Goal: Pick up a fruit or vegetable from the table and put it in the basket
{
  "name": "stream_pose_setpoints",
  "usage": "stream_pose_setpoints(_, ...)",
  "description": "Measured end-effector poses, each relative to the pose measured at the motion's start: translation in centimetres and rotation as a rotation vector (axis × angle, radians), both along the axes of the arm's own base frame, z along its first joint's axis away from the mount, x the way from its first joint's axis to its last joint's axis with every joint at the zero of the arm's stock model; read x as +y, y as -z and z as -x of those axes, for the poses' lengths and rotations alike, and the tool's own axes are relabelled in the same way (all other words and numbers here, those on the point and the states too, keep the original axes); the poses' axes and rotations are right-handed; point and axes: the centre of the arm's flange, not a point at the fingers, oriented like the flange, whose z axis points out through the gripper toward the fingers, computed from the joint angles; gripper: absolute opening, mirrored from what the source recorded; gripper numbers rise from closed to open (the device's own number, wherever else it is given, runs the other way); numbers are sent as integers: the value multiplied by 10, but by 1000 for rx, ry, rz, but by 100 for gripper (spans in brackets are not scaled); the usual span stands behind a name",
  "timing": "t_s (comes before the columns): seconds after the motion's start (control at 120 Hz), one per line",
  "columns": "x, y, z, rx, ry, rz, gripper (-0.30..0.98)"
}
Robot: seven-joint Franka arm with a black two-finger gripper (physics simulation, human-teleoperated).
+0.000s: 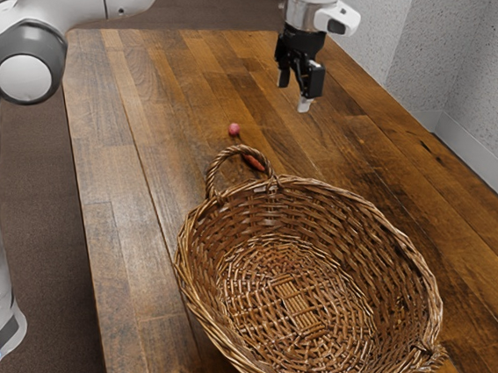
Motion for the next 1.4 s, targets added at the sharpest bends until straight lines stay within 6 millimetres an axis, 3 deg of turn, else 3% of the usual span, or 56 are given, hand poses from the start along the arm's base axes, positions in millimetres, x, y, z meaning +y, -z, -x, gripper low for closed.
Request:
stream_pose_setpoints(0.075,-12,2,-2,3,19,-3,68)
stream_pose_setpoints(0.242,-17,9,-7,13,41,1,68)
stream_pose_setpoints(0.458,3,-8,6,58,231,-76,68)
stream_pose_setpoints(0.542,20,-6,7,85,342,-112,68)
stream_pose_setpoints(0.692,34,27,9,148,619,-135,68)
stream_pose_setpoints(0.817,59,56,5,176,828,-127,68)
stream_pose_setpoints(0.942,68,82,2,198,1030,-120,68)
stream_pose_setpoints(1.025,85,102,3,205,1125,-114,68)
stream_pose_setpoints(1.283,145,131,22,123,1285,-116,68)
stream_pose_setpoints(1.4,155,139,15,63,1344,-126,68)
